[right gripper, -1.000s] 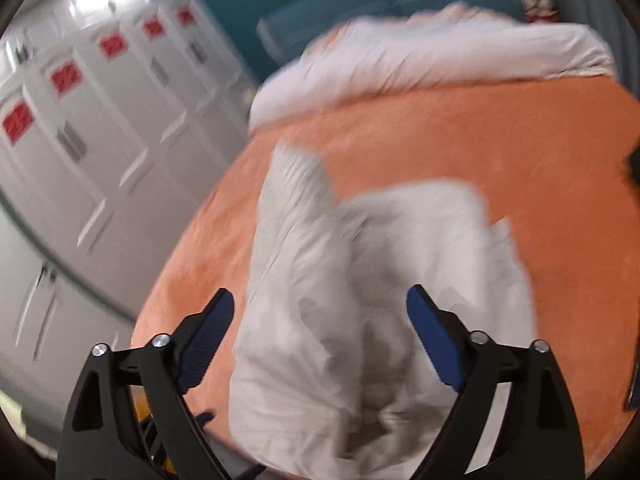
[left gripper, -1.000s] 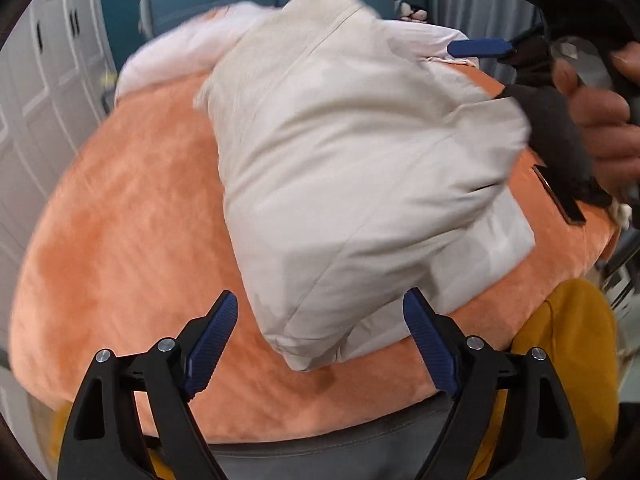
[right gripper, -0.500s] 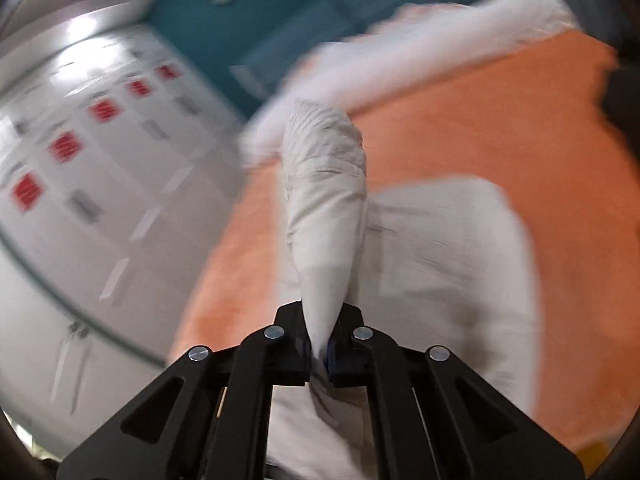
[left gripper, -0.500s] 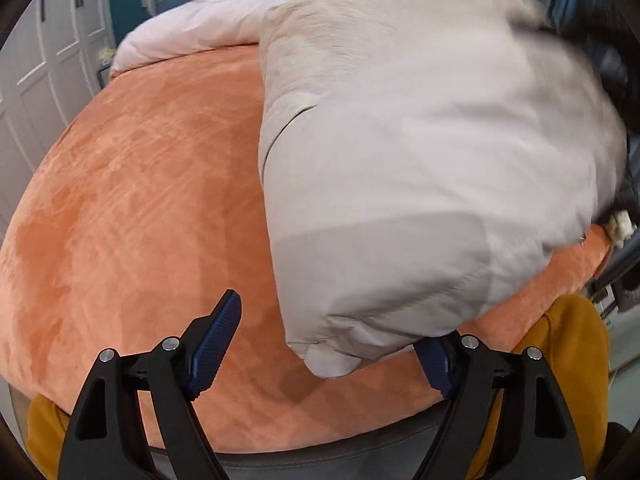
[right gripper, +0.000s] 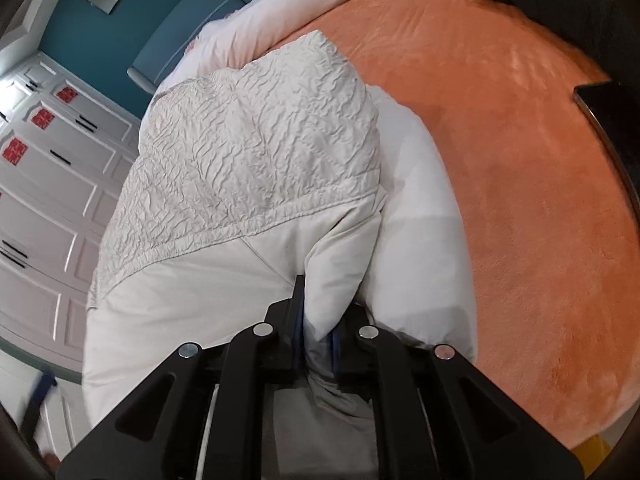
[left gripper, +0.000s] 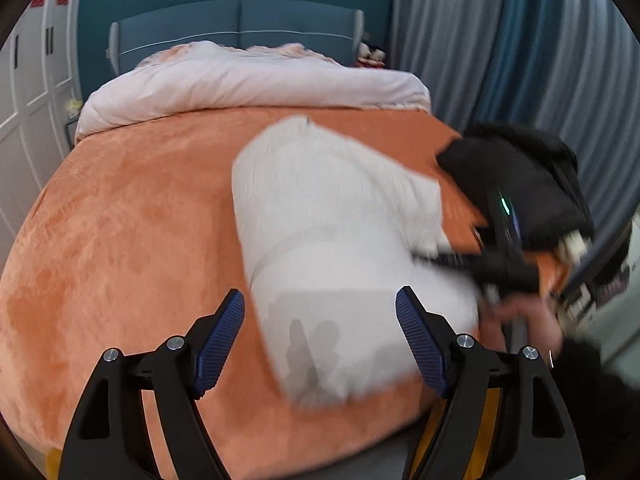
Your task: Fold large clothes
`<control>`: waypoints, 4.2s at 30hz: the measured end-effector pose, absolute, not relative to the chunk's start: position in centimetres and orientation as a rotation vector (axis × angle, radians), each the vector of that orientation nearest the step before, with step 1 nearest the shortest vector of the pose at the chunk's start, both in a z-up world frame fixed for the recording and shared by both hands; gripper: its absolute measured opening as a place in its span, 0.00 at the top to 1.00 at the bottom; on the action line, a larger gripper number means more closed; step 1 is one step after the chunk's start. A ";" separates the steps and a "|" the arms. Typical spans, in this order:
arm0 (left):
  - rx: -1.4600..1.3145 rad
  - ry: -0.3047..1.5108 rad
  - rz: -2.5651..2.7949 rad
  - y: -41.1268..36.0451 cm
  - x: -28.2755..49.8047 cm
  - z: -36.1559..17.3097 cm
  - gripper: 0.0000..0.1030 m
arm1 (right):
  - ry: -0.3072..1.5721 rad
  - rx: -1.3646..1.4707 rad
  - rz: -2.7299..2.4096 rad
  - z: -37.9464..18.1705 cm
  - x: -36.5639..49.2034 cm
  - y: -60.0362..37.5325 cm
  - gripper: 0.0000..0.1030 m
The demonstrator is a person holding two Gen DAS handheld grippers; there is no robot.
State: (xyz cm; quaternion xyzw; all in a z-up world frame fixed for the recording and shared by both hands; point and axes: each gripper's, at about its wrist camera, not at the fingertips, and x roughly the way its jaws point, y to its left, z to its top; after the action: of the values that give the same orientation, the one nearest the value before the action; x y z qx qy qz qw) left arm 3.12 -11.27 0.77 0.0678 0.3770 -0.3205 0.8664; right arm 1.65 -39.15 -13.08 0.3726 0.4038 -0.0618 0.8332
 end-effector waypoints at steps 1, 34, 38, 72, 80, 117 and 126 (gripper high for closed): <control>0.140 0.793 -0.657 -12.2 4.1 0.8 0.27 | 0.870 0.787 -0.129 -12.4 1.8 -39.2 0.90; 0.233 0.852 -0.406 -25.5 17.9 -8.8 0.11 | 0.799 0.547 -0.197 -13.8 11.6 -40.9 0.78; 0.241 0.840 -0.402 -25.7 18.1 -9.8 0.08 | 0.790 0.558 -0.194 -14.7 11.9 -40.9 0.78; -0.241 1.216 -0.547 -6.3 10.3 -12.5 0.06 | 0.920 0.784 -0.210 -15.8 -3.2 -38.0 0.33; -0.194 1.152 -0.691 -4.3 10.0 -8.8 0.57 | 0.940 0.777 -0.067 -14.4 -1.4 -32.6 0.77; 0.096 0.973 -0.329 0.6 10.6 -4.4 0.22 | 0.889 0.671 -0.025 -8.6 4.2 -27.1 0.72; -0.110 1.167 -0.352 8.4 6.8 -9.1 0.19 | 1.040 0.553 0.133 -10.9 -1.3 -22.0 0.63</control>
State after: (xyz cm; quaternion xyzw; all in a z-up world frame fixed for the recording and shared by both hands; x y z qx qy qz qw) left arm 6.80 8.37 -9.13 -0.0517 0.5479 -0.1653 0.8184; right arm -1.33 -22.00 -10.95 0.2607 0.4902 0.0628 0.8293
